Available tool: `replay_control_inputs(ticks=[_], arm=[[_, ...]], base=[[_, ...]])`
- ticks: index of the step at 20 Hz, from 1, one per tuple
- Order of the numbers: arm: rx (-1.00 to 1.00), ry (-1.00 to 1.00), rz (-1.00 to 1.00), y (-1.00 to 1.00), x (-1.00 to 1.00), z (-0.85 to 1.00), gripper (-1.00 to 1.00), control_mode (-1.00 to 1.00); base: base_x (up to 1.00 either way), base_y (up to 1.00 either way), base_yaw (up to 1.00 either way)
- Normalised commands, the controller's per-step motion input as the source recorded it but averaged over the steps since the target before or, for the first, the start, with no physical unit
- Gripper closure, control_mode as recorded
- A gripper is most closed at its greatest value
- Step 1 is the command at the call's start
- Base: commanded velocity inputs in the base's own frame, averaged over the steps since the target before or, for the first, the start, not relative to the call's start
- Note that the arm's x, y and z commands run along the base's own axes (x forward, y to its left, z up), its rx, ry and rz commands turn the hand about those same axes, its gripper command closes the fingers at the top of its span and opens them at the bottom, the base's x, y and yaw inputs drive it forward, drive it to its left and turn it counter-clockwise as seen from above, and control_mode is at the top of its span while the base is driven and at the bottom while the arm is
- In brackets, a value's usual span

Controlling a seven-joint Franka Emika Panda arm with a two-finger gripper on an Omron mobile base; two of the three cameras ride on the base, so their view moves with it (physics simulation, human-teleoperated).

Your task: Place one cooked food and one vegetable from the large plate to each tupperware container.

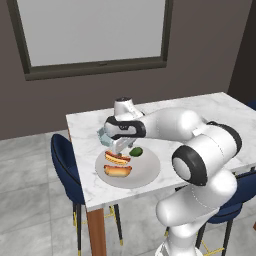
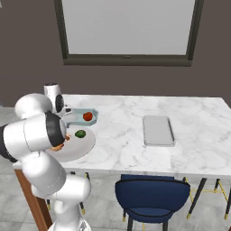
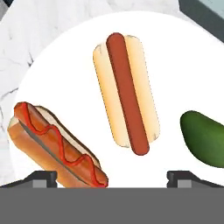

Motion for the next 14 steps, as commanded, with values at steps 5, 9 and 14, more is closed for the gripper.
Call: replay_control_inputs(ticks=[5, 9, 14], arm=[[0.00, 0.02, 0.19, 0.52, -0.62, -0.03, -1.00, -1.00], [0.00, 0.00, 0.18, 0.16, -0.11, -0.43, -1.00, -1.00], [0.00, 0.01, 0.13, 0.00, -0.05, -0.19, -1.00, -1.00]], base=[[0.00, 0.00, 0.00], [0.00, 0.00, 0.00], [0.00, 0.00, 0.00]])
